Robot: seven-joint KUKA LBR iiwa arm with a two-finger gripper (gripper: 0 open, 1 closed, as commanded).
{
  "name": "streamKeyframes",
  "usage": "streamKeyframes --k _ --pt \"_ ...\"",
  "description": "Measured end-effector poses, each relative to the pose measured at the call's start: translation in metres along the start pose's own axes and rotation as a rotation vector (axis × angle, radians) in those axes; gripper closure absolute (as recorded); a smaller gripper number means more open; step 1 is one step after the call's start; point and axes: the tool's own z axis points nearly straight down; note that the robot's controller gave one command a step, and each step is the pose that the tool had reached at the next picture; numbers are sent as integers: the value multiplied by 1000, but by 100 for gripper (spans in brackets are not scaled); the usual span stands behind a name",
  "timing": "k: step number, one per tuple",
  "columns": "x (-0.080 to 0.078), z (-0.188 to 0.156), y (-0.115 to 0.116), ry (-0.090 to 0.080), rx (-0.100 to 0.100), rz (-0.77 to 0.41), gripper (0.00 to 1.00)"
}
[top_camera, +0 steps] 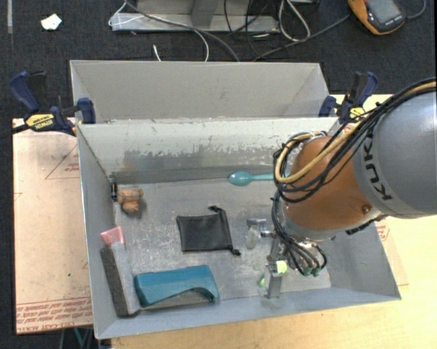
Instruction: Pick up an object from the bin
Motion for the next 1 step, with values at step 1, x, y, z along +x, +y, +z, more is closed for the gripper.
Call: streamKeyframes --k 1 --pt "-2 -3 0 -7 0 1 0"
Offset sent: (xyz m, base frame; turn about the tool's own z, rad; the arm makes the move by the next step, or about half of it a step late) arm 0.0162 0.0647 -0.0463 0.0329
